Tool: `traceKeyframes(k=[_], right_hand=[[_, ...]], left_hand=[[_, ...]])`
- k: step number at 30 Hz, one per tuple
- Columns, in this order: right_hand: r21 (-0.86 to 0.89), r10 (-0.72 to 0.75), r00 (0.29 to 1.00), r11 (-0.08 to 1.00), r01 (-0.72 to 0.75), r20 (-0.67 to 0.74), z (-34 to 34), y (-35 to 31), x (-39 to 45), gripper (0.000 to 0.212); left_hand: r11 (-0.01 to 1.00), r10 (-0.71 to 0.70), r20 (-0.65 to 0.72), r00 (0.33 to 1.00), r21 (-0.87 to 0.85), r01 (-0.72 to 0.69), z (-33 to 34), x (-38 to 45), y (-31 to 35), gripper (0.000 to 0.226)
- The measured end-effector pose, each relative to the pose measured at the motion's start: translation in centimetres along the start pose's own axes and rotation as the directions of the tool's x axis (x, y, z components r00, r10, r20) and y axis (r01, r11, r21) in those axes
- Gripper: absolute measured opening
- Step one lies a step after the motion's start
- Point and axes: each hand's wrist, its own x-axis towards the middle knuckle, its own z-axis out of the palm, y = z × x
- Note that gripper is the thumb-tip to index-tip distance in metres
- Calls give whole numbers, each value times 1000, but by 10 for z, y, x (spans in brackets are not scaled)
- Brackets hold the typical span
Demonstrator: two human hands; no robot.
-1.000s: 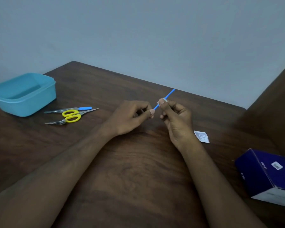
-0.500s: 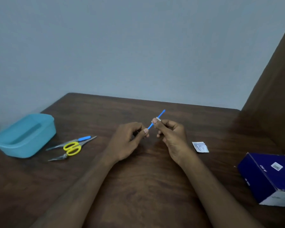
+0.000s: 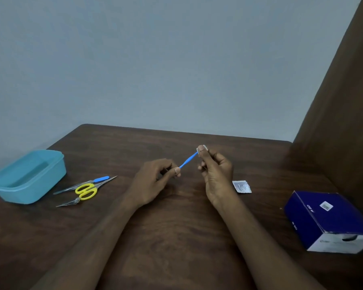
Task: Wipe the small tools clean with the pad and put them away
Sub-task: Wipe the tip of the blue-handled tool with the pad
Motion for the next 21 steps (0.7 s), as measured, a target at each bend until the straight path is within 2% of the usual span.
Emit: traceKeyframes(k=[3, 7, 9, 15, 19, 21], right_hand=[[2, 13, 998, 1000, -13, 55, -1, 0, 1, 9], [-222, -32, 995, 974, 54, 98, -3, 11, 1, 19], [-257, -28, 993, 965, 57, 115, -3, 14, 0, 22], [-135, -82, 994, 988, 71, -75, -9, 7, 9, 17], [-91, 25, 1000, 996, -26, -14, -6, 8, 5, 13], [-135, 39, 999, 990, -35, 28, -5, 10, 4, 14]], left_hand=[[1000, -6, 1, 1000, -2, 6, -1, 0, 1, 22], [1000, 8, -1, 1000, -17, -8, -3, 1, 4, 23], [1000, 13, -10, 1000, -22, -13, -2, 0, 4, 23], [1000, 3, 22, 1000, 3, -3, 0, 1, -2, 21], [1000, 12, 27, 1000, 20, -13, 0, 0, -2, 21], [1000, 12, 27, 1000, 21, -12, 0, 0, -3, 22]])
